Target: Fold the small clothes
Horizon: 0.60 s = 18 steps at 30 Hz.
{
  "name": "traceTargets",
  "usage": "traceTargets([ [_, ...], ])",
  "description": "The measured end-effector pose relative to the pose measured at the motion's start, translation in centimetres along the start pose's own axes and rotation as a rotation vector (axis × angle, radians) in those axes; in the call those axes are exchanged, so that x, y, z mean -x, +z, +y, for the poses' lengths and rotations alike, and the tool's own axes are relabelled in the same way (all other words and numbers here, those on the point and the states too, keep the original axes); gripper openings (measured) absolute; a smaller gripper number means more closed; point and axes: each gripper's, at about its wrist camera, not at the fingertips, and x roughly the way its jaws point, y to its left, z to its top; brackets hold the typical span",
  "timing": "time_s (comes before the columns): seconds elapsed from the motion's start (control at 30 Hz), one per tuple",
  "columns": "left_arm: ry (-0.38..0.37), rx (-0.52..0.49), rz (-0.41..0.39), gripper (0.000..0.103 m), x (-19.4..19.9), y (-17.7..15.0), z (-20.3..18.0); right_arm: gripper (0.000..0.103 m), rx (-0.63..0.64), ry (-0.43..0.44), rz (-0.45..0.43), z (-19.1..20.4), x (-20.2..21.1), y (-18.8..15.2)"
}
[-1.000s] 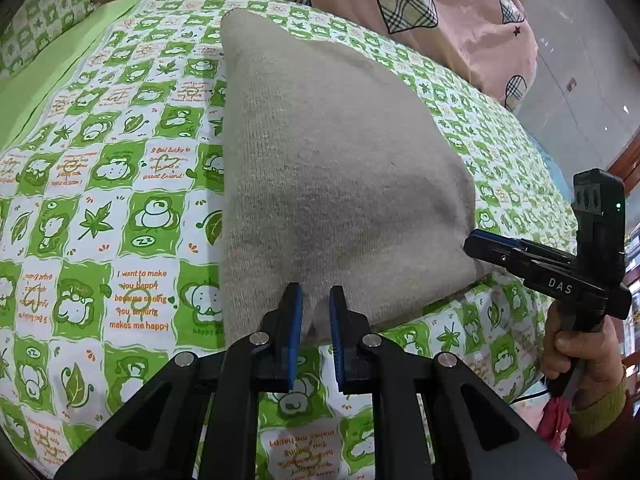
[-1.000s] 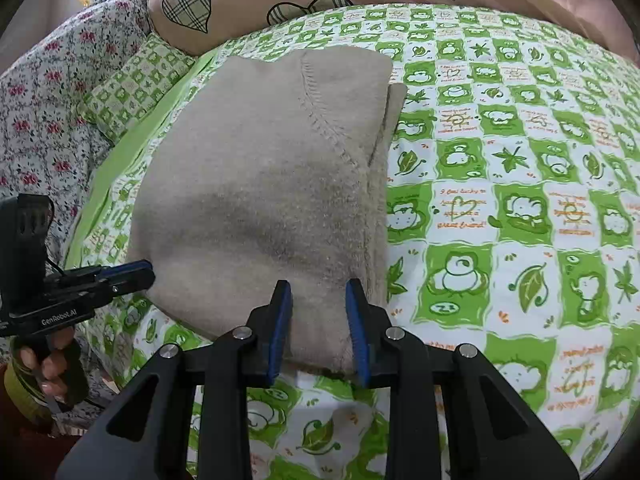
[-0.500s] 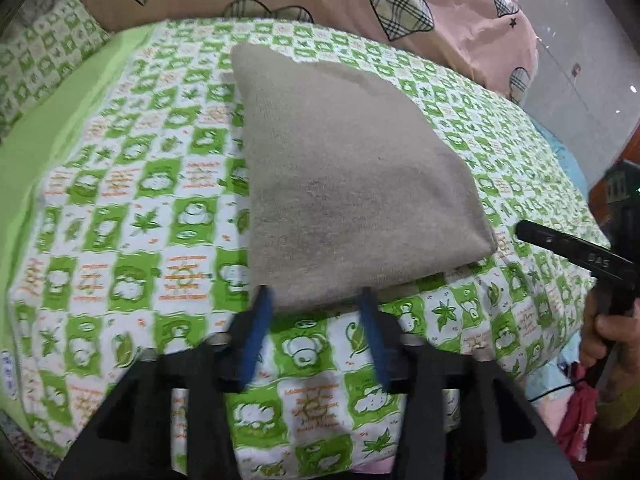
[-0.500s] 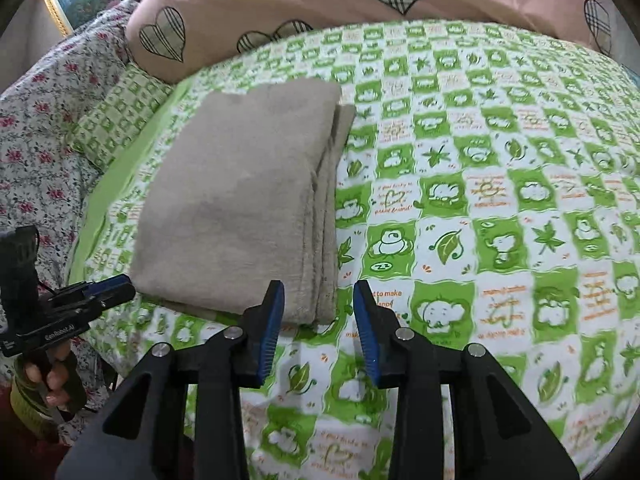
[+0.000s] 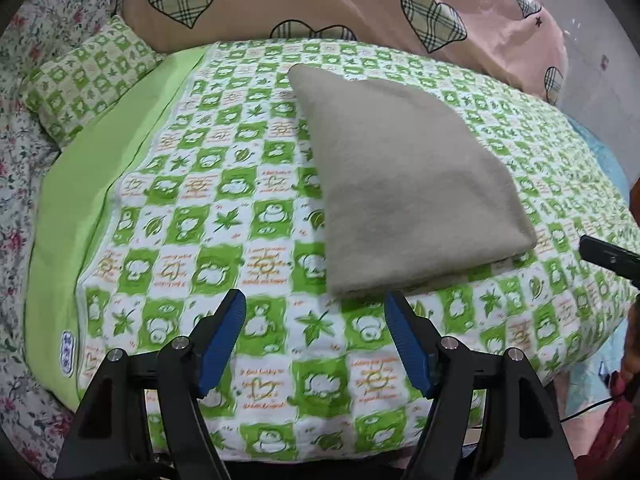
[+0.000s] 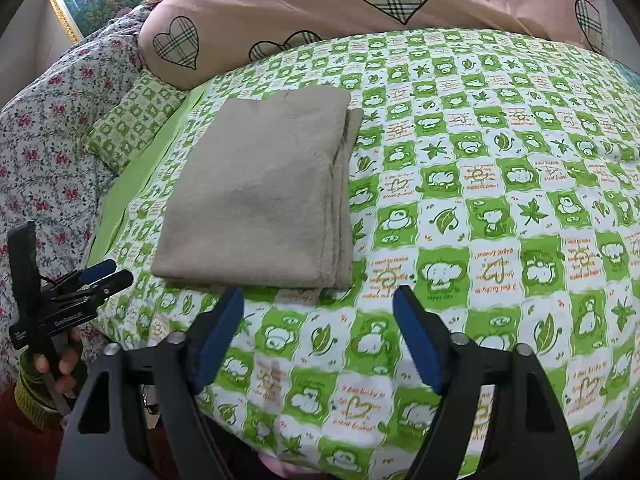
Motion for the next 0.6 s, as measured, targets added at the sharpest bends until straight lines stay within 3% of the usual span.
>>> traceTargets([
  [0.27, 0.054, -0.046, -0.012, 0.08, 0.8, -1.3, -1.0, 0.086, 0.064, 0.024, -0.023, 1.4, 1.0, -1.0],
  [0.6, 0.088, -0.048, -0.046, 0.082, 1.4, 0.9, -0.7, 0.087, 0.154, 0.031, -0.06, 3.0, 1.2, 0.7],
])
